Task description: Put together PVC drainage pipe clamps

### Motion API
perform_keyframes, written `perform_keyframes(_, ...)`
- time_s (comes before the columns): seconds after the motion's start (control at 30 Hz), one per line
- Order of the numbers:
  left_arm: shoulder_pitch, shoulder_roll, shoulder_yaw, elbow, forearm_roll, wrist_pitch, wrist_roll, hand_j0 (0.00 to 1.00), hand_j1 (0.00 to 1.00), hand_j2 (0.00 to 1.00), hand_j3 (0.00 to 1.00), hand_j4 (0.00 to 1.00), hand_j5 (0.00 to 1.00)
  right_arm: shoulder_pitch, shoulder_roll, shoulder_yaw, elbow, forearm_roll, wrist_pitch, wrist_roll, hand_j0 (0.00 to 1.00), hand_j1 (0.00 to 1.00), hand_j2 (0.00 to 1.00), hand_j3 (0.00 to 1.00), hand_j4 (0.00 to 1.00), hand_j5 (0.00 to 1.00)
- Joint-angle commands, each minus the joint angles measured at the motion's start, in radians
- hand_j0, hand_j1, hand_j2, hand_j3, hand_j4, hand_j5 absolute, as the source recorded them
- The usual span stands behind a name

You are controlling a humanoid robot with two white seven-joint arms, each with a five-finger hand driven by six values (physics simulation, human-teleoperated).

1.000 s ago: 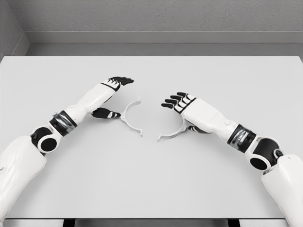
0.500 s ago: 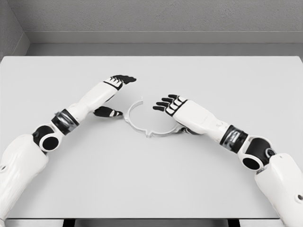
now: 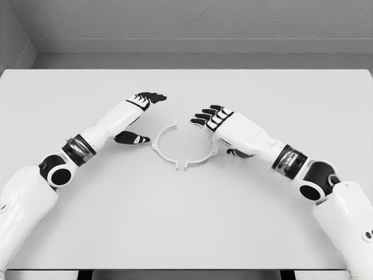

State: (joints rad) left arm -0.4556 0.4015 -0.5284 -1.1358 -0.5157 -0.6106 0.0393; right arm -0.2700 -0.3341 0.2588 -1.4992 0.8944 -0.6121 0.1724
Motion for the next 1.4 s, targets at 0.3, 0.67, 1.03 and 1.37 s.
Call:
perform_keyframes(0.3,0.003,0.004,-0.005,-0.013,0.014,0.000,0.001,1.00,1.00,1.00,1.00,1.00,1.00,0.204,-0.046,-0.556,-0.197,-0.141,0.001,0.001,1.00,1.00,1.00,1.00,1.00,1.00)
perform_keyframes(0.67,0.012,0.046,-0.024,-0.055,0.010,0.000,0.001,1.00,1.00,1.00,1.00,1.00,1.00,0.314,-0.263,-0.627,-0.196,-0.278,0.001,0.279,1.00,1.00,1.00,1.00,1.00,1.00)
perform_keyframes(1.03,0.021,0.039,-0.027,-0.053,-0.004,0.000,0.001,1.00,1.00,1.00,1.00,1.00,1.00,0.345,-0.249,-0.639,-0.256,-0.423,0.001,0.295,1.00,1.00,1.00,1.00,1.00,1.00)
perform_keyframes(1.37,0.023,0.017,-0.027,-0.051,-0.020,0.000,0.001,1.00,1.00,1.00,1.00,1.00,1.00,0.334,-0.210,-0.556,-0.263,-0.423,0.001,0.294,1.00,1.00,1.00,1.00,1.00,1.00)
